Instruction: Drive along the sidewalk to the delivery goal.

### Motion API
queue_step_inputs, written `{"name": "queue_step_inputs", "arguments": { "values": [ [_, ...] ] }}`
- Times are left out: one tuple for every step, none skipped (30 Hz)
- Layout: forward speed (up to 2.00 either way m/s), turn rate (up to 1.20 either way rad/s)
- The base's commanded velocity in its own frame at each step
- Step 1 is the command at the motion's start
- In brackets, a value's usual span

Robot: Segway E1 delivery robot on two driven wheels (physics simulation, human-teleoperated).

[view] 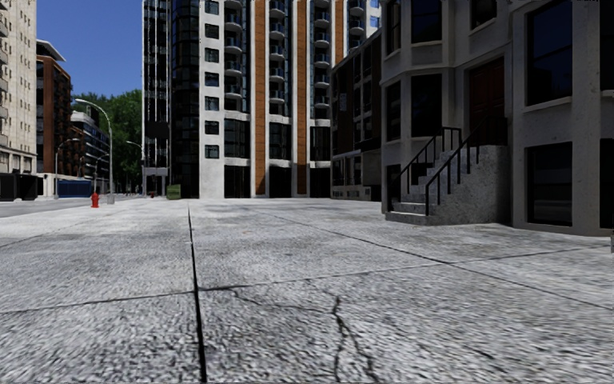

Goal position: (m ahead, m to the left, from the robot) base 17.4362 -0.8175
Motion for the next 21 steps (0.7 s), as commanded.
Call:
{"name": "queue_step_inputs", "arguments": {
  "values": [
    [2.0, 0.0],
    [2.0, 0.0],
    [2.0, 0.0],
    [2.0, 0.0],
    [2.0, 0.0],
    [2.0, 0.0],
    [2.0, 0.0],
    [2.0, 0.0],
    [2.0, 0.0],
    [2.0, 0.0],
    [2.0, 0.0],
    [2.0, 0.0],
    [2.0, 0.0],
    [2.0, 0.0],
    [2.0, 0.0],
    [2.0, 0.0],
    [2.0, 0.0],
    [2.0, -0.08],
    [2.0, -0.08],
    [2.0, -0.11],
    [2.0, -0.16]
  ]
}}
